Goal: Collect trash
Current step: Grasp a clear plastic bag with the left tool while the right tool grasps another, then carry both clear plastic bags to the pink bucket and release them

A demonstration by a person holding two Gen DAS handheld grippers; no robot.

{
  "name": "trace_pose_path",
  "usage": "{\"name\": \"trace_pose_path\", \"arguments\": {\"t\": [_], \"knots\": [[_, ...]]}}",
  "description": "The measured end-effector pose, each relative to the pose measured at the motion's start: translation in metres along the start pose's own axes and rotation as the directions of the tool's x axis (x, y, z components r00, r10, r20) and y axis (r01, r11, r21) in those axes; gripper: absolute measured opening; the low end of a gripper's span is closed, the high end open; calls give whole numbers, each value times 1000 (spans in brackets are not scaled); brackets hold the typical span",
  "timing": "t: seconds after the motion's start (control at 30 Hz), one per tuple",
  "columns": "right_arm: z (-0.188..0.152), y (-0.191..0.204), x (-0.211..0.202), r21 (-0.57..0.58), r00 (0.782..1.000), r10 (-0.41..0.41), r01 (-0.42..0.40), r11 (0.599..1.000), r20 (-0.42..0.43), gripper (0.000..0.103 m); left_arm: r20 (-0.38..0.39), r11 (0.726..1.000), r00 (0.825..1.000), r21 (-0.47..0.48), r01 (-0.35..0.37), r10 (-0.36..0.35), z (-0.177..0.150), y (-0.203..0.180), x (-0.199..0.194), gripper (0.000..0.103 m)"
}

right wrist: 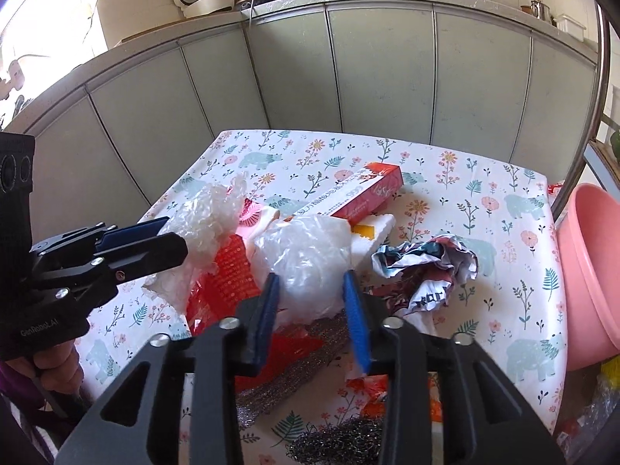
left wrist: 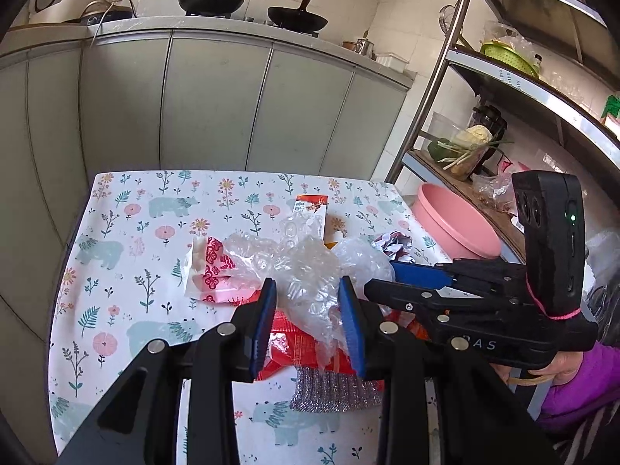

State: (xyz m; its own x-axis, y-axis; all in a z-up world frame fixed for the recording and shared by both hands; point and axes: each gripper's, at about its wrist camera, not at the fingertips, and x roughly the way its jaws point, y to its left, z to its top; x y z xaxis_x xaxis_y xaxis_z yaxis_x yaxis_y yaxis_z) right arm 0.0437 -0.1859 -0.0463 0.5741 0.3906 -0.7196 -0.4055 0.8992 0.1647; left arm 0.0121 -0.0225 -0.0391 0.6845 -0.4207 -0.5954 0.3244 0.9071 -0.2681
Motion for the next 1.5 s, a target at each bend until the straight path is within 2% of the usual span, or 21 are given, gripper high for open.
{"name": "trace_pose_path", "arguments": {"t": [0.17, 0.47, 0.67, 0.83, 1.13, 1.5], "knots": [[-2, -4, -10, 9, 999, 4, -5, 1000, 38, 19, 20, 1000, 1000, 6, -12, 12, 2, -3, -5, 31], [-2, -5, -47, 33, 989, 21, -26, 999, 148, 19, 73, 1000, 997, 18, -25, 24, 12, -12, -20, 30], [-1, -10, -74, 45, 976, 3, -13, 999, 220, 19, 124, 999, 992, 50, -21, 15, 25, -27, -30, 30], [-1, -24, -91, 79, 963, -36, 16, 997, 266, 19, 162, 995, 987, 98, -13, -3, 38, -47, -34, 30], [-8, -62, -120, 176, 931, -150, 95, 980, 332, 19, 195, 985, 977, 161, 53, -85, 64, -88, -23, 30], [-23, -126, -147, 327, 879, -324, 209, 922, 349, 19, 171, 951, 963, 265, 158, -208, 96, -160, 28, 30]]}}
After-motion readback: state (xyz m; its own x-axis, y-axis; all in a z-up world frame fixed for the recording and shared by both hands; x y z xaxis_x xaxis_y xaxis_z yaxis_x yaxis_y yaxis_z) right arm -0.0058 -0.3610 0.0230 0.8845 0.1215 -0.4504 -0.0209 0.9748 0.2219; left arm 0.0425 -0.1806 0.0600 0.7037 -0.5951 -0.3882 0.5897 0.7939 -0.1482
